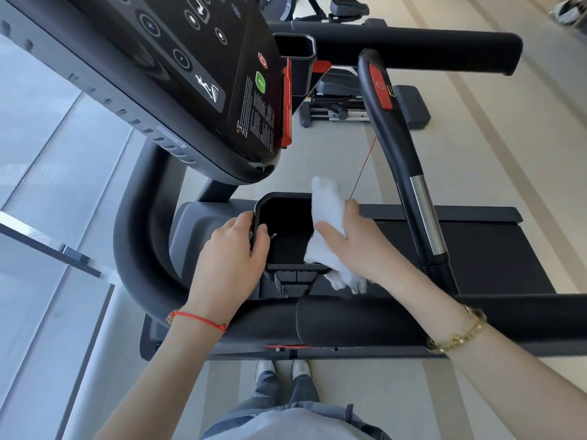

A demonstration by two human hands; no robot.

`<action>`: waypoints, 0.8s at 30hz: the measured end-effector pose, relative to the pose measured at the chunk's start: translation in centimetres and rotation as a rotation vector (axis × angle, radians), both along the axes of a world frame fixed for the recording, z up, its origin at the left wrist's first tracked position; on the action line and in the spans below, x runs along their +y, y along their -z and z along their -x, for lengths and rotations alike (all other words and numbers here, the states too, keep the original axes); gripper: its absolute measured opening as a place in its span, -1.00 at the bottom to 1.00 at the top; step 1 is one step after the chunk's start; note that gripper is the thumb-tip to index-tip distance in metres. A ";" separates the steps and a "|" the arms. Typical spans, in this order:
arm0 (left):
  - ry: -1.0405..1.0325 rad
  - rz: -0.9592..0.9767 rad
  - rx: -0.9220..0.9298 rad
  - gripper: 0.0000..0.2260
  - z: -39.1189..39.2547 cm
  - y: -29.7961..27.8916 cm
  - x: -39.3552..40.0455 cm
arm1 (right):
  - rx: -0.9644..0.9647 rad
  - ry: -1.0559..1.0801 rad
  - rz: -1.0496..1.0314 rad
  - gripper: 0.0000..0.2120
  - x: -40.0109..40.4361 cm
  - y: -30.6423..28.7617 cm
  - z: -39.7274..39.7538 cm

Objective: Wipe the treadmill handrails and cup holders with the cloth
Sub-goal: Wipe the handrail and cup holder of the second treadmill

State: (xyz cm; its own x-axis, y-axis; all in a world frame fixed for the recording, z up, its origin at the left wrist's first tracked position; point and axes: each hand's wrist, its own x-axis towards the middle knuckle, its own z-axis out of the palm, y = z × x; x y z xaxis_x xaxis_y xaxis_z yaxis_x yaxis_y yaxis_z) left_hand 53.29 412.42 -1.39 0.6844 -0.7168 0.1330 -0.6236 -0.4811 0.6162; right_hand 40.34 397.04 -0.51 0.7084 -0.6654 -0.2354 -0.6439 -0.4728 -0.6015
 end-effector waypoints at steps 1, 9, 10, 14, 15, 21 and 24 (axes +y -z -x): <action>-0.003 -0.002 -0.008 -0.75 0.0 0.0 0.0 | -0.008 -0.022 0.019 -0.69 -0.5 -0.2 -0.4; -0.031 0.010 -0.006 -0.74 0.4 -0.2 0.2 | 0.029 -0.548 0.193 -0.73 -4.6 -2.1 -5.1; -0.036 0.011 -0.007 -0.75 0.4 -0.2 0.2 | 0.050 -0.607 0.240 -0.74 -4.6 -2.2 -5.8; -0.044 0.007 -0.031 -0.77 0.3 -0.1 0.1 | 0.034 -0.725 0.372 -0.81 -3.6 -2.0 -7.6; -0.044 0.007 -0.034 -0.78 0.3 0.0 0.1 | 0.027 -0.723 0.393 -0.80 -3.4 -1.9 -7.7; -0.048 0.031 -0.033 -0.80 0.3 0.0 0.0 | 0.030 -0.475 0.190 -0.68 -5.1 -1.2 -4.7; -0.051 0.019 -0.035 -0.78 0.3 0.0 0.0 | 0.059 -0.417 0.098 -0.66 -5.6 -1.4 -4.4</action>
